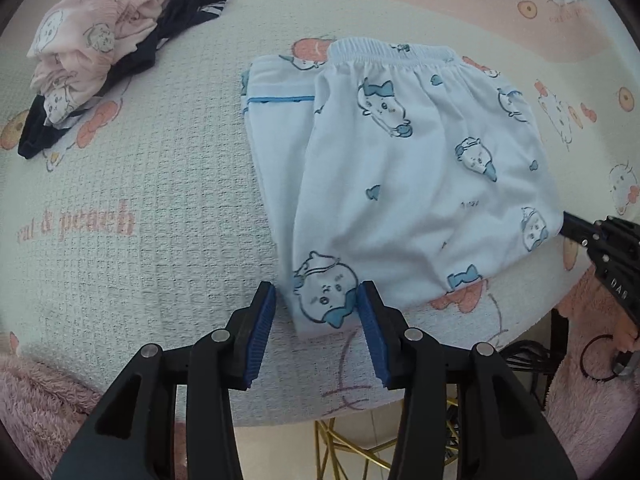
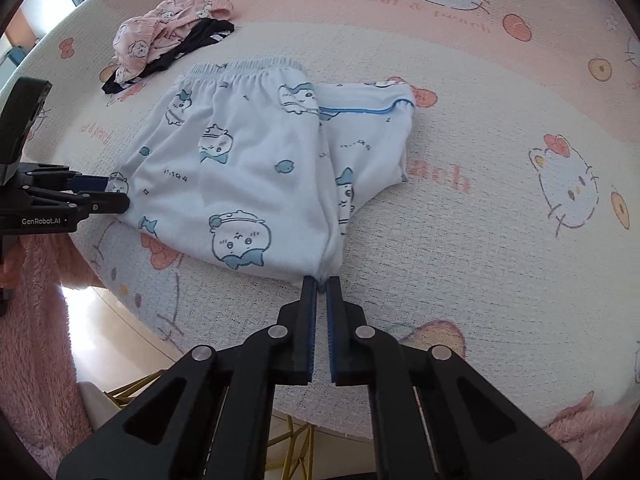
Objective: Fold clothes
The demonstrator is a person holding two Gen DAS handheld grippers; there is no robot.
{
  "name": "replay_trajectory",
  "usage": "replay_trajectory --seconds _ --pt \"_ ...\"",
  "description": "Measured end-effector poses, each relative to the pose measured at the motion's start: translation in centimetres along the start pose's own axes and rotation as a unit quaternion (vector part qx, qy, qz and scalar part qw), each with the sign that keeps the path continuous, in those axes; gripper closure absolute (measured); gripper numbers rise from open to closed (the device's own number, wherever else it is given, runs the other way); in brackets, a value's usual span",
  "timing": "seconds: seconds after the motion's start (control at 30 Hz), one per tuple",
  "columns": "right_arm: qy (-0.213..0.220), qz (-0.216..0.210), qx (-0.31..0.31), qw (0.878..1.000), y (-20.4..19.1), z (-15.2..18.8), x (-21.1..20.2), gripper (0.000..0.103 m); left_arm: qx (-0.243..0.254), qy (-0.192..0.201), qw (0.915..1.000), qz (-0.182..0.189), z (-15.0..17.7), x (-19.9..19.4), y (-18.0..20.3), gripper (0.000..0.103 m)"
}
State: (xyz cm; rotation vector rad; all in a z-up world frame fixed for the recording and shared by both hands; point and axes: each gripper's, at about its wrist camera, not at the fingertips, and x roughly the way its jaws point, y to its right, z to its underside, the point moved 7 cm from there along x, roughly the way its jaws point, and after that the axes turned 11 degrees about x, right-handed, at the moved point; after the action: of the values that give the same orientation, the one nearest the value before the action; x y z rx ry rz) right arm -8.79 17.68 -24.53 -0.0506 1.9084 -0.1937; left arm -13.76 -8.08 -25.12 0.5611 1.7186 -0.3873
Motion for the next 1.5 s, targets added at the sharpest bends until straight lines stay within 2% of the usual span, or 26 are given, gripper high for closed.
replay_trajectory --seconds 0.03,0.13,0.2,0.23,0.3,0.37,0.4,0.43,0.47,0.57,0.6,0.63,0.7,0.73,0.83,0.97,1.03,1.07,1.17,1.2,1.23,1.27,1.3,1.33,1.43,1.5 --pt "-0.002 0.004 0.012 1.000 0.8 -0.1 -0.1 0.103 -0.008 0.009 0.9999 0.000 0.1 -0.6 -0.8 0.057" --pt "0.019 0.008 0.026 0.999 1.8 -0.8 -1.2 0.100 -0.013 0.086 0.9956 0.034 -1.3 -3.9 -1.1 0.057" --pt "0.047 -0.001 0.016 0.999 1.1 -1.4 -2.4 0.099 0.015 0.122 0.9922 0.021 -2.4 -5.1 0.5 0.057" --pt "0.065 -0.012 0.004 0.998 0.0 -1.7 -3.1 0.099 0.032 0.124 0.9917 0.012 -2.8 -4.8 1.8 0.057" --pt "0.068 -0.022 -0.033 0.997 -2.9 -1.8 -2.5 0.098 0.059 0.101 0.9931 0.013 -3.3 -3.0 4.2 0.057" --pt "0.054 -0.021 -0.067 0.996 -5.7 -1.6 -1.1 0.098 0.093 0.052 0.9943 0.007 -3.2 0.1 0.5 0.057" --pt "0.034 -0.006 -0.079 0.996 -6.4 -1.1 0.5 0.098 0.115 0.025 0.9930 -0.011 -2.7 1.2 0.6 0.056" --pt "0.013 0.010 -0.089 0.996 -6.9 -0.5 2.1 0.100 0.134 0.020 0.9905 -0.023 -2.4 1.3 0.6 0.054" --pt "0.016 0.007 -0.095 0.995 -6.8 -0.4 2.4 0.100 0.141 0.013 0.9896 -0.027 -2.2 1.1 0.3 0.050" --pt "0.016 0.012 -0.054 0.998 -4.0 -0.9 1.0 0.100 0.120 -0.021 0.9909 -0.058 -1.4 0.3 -2.8 0.048" --pt "0.017 0.023 -0.038 0.999 -2.8 -1.1 0.5 0.096 0.107 -0.020 0.9917 -0.068 -1.4 -0.1 -4.1 0.048" --pt "0.018 0.035 -0.021 0.999 -1.5 -1.2 0.0 0.091 0.092 -0.009 0.9937 -0.063 -1.8 -0.6 -4.9 0.048" --pt "0.031 0.025 -0.008 0.999 -0.8 -2.0 -1.2 0.091 0.072 0.034 0.9966 -0.024 -3.7 -2.0 -4.9 0.048" --pt "0.039 0.007 -0.011 0.999 -1.3 -2.7 -1.9 0.091 0.069 0.059 0.9957 -0.015 -4.9 -2.6 -4.4 0.048" --pt "0.062 -0.015 -0.049 0.997 -5.1 -5.2 -2.9 0.090 0.091 0.099 0.9905 -0.028 -8.9 -2.8 -2.5 0.048" --pt "0.052 -0.022 -0.100 0.993 -9.7 -8.2 0.0 0.090 0.118 0.069 0.9895 -0.047 -10.8 -0.4 -0.9 0.048" --pt "0.029 -0.007 -0.114 0.993 -10.1 -9.1 3.0 0.090 0.130 0.041 0.9887 -0.061 -10.3 1.5 -1.8 0.047" --pt "0.025 -0.006 -0.110 0.994 -9.8 -9.3 3.3 0.090 0.136 0.036 0.9886 -0.055 -10.0 1.9 -2.4 0.045" --pt "0.029 -0.012 -0.095 0.995 -8.9 -9.8 3.0 0.096 0.123 0.045 0.9911 -0.020 -9.6 0.8 -4.4 0.044" --pt "0.030 -0.014 -0.090 0.995 -8.5 -10.0 2.9 0.100 0.111 0.054 0.9923 -0.010 -9.6 0.2 -4.9 0.044" --pt "0.032 -0.016 -0.085 0.996 -8.2 -10.2 2.8 0.099 0.094 0.068 0.9933 -0.001 -9.9 -0.5 -5.3 0.044" --pt "0.033 -0.018 -0.080 0.996 -7.9 -10.3 2.7 0.095 0.086 0.080 0.9930 0.008 -10.1 -1.0 -5.1 0.044" --pt "0.034 -0.020 -0.075 0.996 -7.6 -10.5 2.6 0.084 0.086 0.091 0.9920 0.018 -10.5 -1.4 -4.7 0.044" --pt "0.036 -0.022 -0.070 0.997 -7.3 -10.7 2.5 0.083 0.085 0.102 0.9907 0.027 -10.8 -1.9 -4.2 0.044" --pt "0.039 -0.028 -0.055 0.997 -6.4 -11.3 2.2 0.083 0.122 0.074 0.9897 -0.002 -10.9 0.0 -2.7 0.044" --pt "0.028 -0.005 -0.080 0.996 -7.0 -11.0 3.5 0.084 0.142 0.052 0.9883 -0.022 -10.9 1.2 -2.3 0.044"
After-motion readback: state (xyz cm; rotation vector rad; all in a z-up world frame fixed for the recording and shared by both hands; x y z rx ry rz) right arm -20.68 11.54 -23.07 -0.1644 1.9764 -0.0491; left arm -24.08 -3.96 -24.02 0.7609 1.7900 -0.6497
